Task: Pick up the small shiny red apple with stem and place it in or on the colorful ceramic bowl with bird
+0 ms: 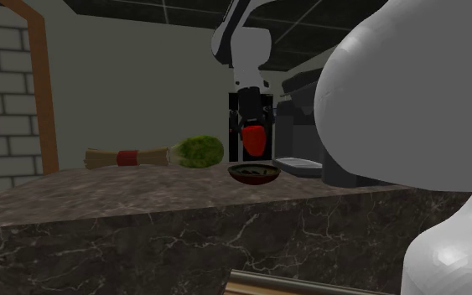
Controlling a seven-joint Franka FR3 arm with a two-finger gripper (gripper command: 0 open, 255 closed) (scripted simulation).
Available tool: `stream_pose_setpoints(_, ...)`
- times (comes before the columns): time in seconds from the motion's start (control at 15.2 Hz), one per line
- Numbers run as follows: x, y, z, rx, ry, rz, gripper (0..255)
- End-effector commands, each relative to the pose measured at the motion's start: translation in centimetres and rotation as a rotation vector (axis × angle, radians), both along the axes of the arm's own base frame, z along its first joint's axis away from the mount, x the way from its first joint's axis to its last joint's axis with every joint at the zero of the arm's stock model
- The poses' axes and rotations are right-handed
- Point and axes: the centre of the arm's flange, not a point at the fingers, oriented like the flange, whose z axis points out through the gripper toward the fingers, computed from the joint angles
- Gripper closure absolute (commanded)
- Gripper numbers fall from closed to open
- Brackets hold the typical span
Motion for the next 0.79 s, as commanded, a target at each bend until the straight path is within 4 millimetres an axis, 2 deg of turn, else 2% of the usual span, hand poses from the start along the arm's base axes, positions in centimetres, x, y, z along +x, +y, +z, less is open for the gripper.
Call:
stream_pose_setpoints(0.0, 0.0, 0.0, -1.1, 0.0, -0.001, 0.0, 255)
stream_pose_setpoints(0.4, 0.0, 0.0, -4.3, 0.0, -0.001, 0.0, 255)
stream_pose_setpoints(0.73, 0.0, 0.0, -4.3, 0.0, -0.001, 0.0, 255)
